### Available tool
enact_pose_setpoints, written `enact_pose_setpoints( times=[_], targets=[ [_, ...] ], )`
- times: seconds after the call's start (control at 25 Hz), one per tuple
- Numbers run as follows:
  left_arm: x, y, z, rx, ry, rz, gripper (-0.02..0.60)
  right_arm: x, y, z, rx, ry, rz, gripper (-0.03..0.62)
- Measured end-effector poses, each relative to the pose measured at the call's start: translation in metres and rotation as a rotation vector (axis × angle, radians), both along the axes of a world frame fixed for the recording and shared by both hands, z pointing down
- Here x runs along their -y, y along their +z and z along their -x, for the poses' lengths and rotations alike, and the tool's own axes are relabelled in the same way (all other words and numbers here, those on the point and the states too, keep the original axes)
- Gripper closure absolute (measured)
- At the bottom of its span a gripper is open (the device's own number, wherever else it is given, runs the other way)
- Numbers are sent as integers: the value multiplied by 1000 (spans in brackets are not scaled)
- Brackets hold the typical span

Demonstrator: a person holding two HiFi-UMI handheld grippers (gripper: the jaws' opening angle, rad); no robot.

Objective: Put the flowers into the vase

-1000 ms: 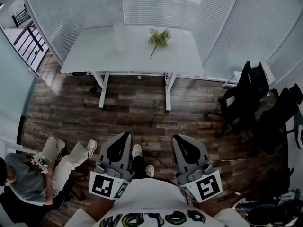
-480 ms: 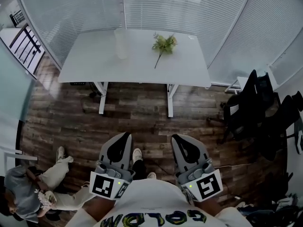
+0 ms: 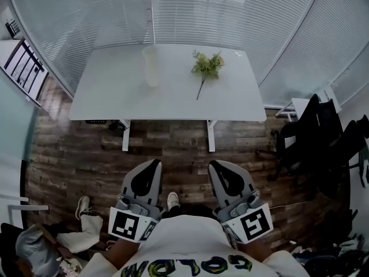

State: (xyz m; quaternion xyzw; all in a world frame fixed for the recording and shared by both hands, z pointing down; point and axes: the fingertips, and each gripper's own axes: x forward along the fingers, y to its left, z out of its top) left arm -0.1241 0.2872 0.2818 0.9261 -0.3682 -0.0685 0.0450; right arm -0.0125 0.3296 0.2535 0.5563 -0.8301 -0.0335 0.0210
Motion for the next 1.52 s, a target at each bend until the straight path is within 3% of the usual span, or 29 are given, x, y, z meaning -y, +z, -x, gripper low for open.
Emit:
enact_pose_setpoints(
  times=[0.44, 0.84, 1.52],
  targets=[
    [74, 3, -7, 3, 38, -3, 568, 70, 5, -5, -11, 30, 10, 585],
    [147, 14, -31, 3, 19, 19, 568, 145, 18, -37, 8, 36, 36, 585],
    [338, 4, -152, 43, -5, 30, 568, 341, 12, -154, 5, -25, 58, 585]
  ],
)
